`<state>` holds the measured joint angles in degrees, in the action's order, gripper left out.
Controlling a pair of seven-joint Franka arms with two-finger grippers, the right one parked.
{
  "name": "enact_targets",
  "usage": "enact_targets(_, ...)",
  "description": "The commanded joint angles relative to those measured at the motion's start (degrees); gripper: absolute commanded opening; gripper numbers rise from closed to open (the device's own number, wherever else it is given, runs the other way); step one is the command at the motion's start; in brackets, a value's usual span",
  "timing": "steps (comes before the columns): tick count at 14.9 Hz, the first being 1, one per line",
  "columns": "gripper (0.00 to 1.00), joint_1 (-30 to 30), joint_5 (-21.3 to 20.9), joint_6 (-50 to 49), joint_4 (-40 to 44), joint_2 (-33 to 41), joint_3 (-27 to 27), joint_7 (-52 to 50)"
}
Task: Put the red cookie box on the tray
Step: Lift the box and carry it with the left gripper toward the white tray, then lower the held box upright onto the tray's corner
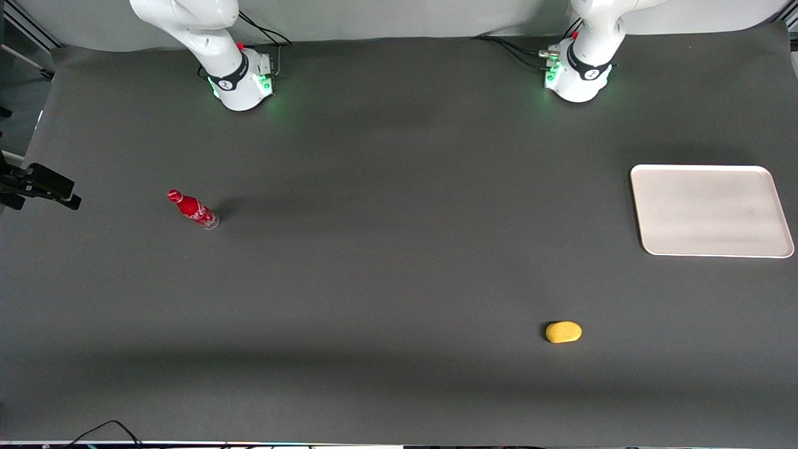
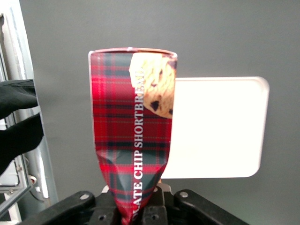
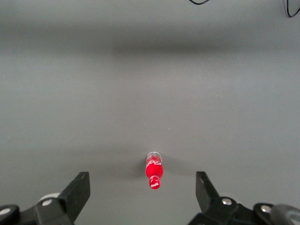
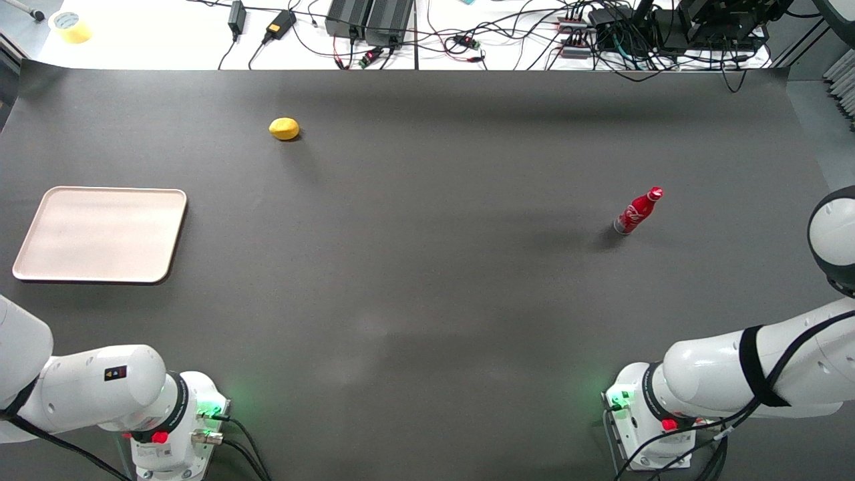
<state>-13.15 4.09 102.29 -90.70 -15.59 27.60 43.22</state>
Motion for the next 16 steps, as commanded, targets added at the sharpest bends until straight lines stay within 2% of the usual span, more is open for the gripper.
enact_targets(1,0.00,-1.7,0.0,12.0,-11.5,2.4,0.4,6.1)
enact_targets(3,0.00,-2.7,0.8,19.7,-17.0,1.5,0.6,7.9)
enact_targets(5,0.00,-3.5,3.1,24.2,-18.7,-1.4,0.6,10.4)
enact_targets(9,0.00,-5.3,14.9,30.1,-18.5,-9.3,0.6,21.7)
enact_targets(16,0.00,-6.8,19.0,33.2,-17.8,-16.7,0.4,22.0)
